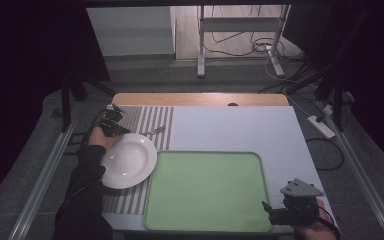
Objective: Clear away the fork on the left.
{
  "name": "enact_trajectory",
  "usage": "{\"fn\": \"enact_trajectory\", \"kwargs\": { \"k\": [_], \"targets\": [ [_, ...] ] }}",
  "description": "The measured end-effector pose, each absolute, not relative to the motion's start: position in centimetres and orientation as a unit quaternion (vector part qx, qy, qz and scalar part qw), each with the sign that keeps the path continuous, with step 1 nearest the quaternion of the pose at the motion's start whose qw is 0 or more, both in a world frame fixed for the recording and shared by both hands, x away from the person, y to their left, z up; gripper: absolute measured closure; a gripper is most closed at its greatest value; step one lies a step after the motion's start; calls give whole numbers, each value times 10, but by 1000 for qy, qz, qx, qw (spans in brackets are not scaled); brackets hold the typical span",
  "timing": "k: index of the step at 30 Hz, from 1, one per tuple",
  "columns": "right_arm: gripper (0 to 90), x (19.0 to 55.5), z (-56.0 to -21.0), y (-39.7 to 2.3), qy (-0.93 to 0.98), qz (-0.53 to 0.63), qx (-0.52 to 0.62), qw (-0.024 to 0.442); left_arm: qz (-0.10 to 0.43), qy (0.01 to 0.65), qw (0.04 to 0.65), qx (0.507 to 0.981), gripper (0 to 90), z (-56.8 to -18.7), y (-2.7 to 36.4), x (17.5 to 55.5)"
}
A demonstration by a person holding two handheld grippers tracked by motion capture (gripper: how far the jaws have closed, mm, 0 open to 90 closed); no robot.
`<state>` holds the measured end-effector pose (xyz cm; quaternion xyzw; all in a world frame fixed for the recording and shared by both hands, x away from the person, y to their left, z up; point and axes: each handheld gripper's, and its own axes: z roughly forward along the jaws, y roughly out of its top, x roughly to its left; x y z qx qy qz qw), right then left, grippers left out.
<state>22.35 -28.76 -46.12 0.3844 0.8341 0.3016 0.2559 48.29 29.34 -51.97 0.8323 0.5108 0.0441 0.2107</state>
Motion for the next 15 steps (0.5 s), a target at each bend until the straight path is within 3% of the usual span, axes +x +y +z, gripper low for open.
{"fn": "enact_trajectory", "kwargs": {
  "k": [7,10,11,12,15],
  "targets": [
    [0,223,-461,-287,835,300,383,256,45,514,215,829,885,-520,294,483],
    [0,224,-461,-288,835,300,384,255,53,521,222,823,780,-519,295,485],
    [0,224,-461,-287,835,301,384,256,56,525,228,818,659,-518,294,486],
    [0,224,-461,-287,835,301,384,256,60,527,233,815,659,-517,294,487],
    [0,224,-461,-287,834,301,384,256,76,519,246,815,494,-516,289,489]
  ]
}}
